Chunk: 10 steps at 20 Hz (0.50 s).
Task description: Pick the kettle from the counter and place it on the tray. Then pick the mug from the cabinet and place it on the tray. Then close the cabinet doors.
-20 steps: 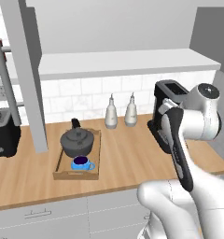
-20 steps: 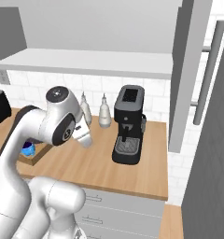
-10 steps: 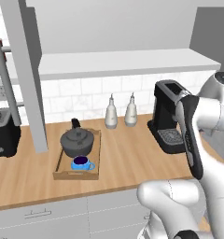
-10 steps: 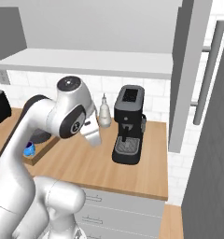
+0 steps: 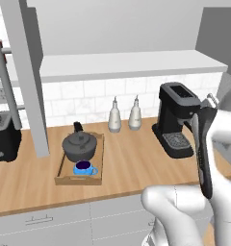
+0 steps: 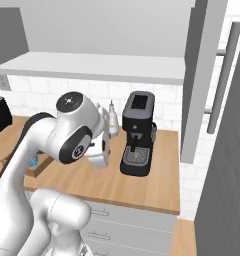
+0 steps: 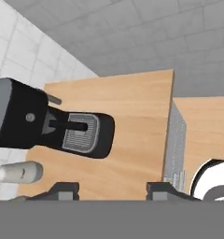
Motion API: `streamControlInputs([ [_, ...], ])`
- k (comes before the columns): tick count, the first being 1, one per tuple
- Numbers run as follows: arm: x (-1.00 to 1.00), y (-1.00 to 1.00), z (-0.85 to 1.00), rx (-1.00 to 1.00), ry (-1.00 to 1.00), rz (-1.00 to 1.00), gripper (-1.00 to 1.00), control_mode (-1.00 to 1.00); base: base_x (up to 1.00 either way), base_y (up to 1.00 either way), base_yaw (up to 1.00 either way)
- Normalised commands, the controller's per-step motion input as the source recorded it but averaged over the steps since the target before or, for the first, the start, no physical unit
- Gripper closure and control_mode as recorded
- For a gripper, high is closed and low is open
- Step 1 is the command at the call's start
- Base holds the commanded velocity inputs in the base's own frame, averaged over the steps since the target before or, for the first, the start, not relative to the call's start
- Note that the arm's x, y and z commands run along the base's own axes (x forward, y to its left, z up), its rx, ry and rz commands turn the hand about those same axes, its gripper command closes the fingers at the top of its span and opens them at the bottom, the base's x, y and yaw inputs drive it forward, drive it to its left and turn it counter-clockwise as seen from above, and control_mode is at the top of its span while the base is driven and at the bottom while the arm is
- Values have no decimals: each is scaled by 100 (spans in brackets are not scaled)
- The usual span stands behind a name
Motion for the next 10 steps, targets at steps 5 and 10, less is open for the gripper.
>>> streamControlInputs([
  [5, -16, -74, 27, 12, -6, -11, 100, -100, 0, 0, 0],
  [10, -24, -69, 16, 10, -15, -3, 100, -100, 0, 0, 0],
])
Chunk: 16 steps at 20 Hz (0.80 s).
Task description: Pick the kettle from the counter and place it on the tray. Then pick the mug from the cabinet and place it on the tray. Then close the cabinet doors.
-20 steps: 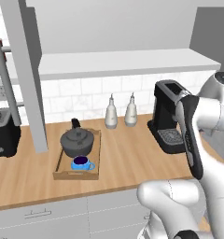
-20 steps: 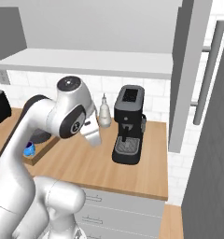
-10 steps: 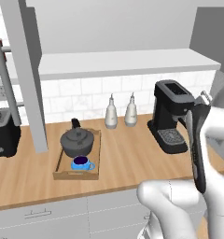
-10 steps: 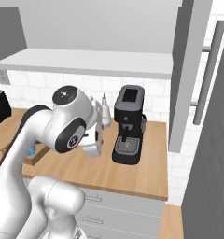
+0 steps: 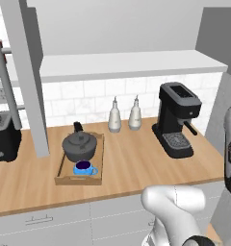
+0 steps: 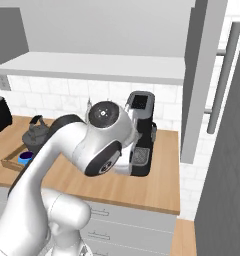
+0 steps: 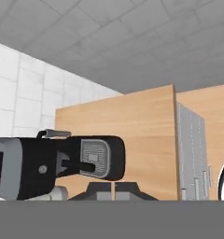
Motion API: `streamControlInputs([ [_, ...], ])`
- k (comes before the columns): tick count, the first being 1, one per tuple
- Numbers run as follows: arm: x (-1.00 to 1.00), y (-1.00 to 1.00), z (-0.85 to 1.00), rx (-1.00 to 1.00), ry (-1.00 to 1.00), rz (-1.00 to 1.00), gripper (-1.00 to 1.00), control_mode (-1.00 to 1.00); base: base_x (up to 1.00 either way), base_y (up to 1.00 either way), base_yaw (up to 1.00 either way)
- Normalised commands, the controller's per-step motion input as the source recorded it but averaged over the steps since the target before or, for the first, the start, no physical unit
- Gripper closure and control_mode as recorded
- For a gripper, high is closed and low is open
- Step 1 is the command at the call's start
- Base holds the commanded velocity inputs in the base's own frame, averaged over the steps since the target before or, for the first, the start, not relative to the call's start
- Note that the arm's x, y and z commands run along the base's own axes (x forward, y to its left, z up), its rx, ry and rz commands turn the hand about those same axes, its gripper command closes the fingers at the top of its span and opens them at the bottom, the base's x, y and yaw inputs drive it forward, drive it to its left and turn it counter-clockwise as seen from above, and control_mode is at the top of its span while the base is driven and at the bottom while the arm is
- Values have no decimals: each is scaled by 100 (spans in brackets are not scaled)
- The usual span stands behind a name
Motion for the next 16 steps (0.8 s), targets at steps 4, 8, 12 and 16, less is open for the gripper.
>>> streamControlInputs([
  [4, -14, -56, 8, 10, -15, -3, 100, -100, 0, 0, 0],
  [8, -7, -53, 1, 10, -10, -2, 100, -100, 0, 0, 0],
  [12, 0, -11, 0, 1, 0, 0, 100, -100, 0, 0, 0],
  [16, -29, -10, 0, 1, -10, 0, 100, -100, 0, 0, 0],
])
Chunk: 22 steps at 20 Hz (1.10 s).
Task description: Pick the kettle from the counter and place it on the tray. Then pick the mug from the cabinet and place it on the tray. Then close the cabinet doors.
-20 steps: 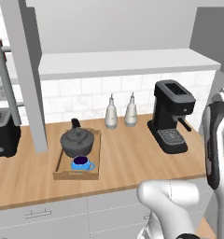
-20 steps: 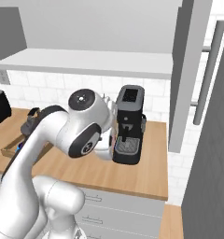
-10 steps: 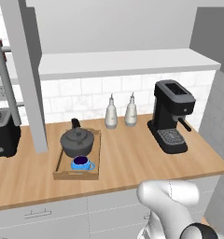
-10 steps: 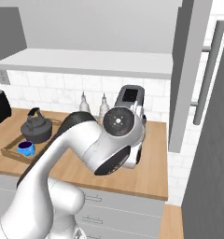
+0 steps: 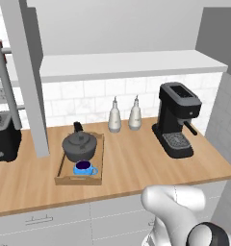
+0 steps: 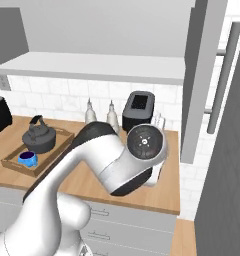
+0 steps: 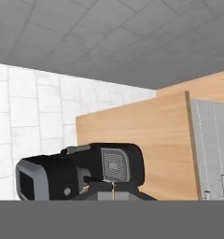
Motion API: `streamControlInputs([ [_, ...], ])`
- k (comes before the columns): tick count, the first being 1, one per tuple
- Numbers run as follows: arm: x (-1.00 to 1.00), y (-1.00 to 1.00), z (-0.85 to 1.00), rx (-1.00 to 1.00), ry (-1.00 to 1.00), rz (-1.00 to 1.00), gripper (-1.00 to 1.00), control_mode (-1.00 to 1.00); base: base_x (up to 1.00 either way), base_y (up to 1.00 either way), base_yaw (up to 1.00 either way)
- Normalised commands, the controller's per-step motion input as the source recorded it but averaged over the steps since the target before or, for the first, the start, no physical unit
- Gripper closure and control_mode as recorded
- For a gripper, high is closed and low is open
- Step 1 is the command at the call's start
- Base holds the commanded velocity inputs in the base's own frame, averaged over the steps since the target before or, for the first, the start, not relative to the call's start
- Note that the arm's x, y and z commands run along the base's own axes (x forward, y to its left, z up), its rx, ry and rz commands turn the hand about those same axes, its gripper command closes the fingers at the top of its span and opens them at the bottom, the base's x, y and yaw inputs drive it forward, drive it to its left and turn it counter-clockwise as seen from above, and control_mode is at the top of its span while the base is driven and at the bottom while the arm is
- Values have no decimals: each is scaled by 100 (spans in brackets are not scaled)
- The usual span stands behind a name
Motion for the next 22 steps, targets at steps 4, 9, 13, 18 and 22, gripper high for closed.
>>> streamControlInputs([
  [4, -42, -8, 3, 0, -27, 0, 100, -100, 0, 0, 0],
  [9, -32, -32, 24, 0, -19, -1, 100, -100, 0, 0, 0],
  [13, -18, -14, 19, 0, -1, -5, 100, -100, 0, 0, 0],
  [18, -58, -24, 2, 0, 0, -3, 100, -100, 0, 0, 0],
  [22, -89, -29, 2, 0, -3, 0, 100, -100, 0, 0, 0],
])
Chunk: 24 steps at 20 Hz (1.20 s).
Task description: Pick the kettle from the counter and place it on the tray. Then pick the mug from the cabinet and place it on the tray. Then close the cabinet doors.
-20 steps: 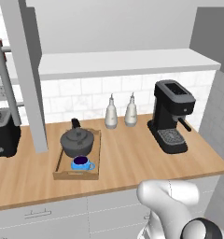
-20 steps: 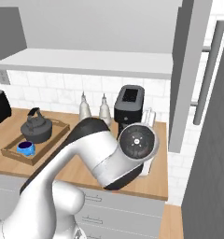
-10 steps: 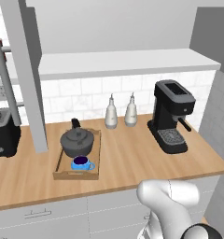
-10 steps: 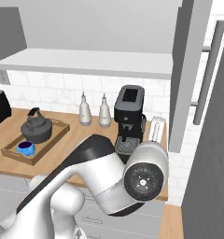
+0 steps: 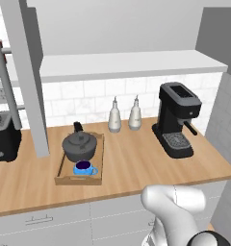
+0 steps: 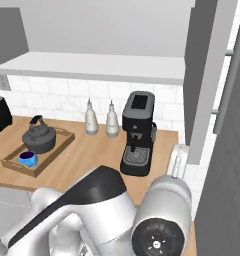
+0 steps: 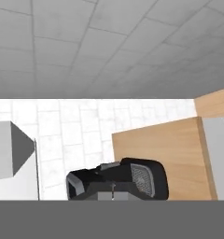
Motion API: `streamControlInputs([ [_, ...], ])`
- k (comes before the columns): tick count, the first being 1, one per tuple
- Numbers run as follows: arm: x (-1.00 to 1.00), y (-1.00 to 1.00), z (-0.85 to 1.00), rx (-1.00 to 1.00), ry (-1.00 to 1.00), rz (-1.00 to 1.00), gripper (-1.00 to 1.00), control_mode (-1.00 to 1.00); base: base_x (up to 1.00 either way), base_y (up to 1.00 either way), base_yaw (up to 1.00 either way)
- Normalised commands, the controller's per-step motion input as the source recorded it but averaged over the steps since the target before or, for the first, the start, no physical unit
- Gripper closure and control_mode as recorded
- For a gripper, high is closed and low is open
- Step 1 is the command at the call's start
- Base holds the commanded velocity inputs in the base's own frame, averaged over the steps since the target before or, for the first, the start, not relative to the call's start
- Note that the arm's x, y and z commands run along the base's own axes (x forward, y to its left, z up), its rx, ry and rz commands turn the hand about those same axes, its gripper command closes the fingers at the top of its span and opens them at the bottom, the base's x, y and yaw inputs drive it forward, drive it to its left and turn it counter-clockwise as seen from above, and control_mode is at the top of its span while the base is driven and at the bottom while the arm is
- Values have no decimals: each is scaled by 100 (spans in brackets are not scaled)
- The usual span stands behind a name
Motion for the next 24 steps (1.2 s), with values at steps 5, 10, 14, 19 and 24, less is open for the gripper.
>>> streamControlInputs([
  [5, -58, -22, 4, 0, -1, 0, 100, -100, 0, 0, 0],
  [10, -35, -27, 5, 0, 0, 0, 100, -100, 0, 0, 0],
  [14, -27, -37, 11, 0, -1, 0, 100, -100, 0, 0, 0],
  [19, -4, -38, 21, 1, -4, 0, 100, -100, 0, 0, 0],
  [24, 18, -26, 29, 7, -1, 0, 100, -100, 0, 0, 0],
])
